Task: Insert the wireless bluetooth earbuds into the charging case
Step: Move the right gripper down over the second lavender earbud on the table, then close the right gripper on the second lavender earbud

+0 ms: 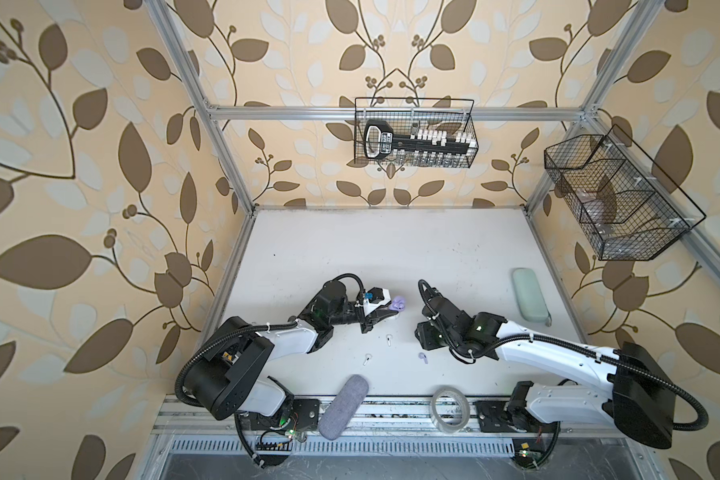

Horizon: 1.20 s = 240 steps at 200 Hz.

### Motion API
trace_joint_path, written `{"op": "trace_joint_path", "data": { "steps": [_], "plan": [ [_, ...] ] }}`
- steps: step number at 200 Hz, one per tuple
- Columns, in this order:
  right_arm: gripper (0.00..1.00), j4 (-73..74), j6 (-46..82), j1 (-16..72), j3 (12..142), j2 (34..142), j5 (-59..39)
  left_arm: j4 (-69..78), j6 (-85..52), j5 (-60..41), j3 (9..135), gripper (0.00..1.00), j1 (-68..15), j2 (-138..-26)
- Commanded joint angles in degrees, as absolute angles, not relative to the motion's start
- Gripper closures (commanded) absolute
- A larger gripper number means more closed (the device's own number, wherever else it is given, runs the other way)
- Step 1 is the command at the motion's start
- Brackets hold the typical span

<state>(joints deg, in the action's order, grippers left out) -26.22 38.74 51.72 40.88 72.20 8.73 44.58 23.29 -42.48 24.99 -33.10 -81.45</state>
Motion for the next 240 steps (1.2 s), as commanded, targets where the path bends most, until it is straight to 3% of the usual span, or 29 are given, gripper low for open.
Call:
{"op": "trace_joint_path", "data": {
  "steps": [1, 240],
  "plan": [
    [0.50, -28.1, 38.9, 53.0, 42.2, 73.9, 7.7, 41.5, 26.8, -42.2, 26.7, 1.00, -34.0, -79.9],
    [0.60, -26.9, 41.5, 58.1, 38.3, 82.0, 7.7, 40.9, 24.9, -41.7, 27.9, 1.00, -35.1, -81.2]
  ]
}}
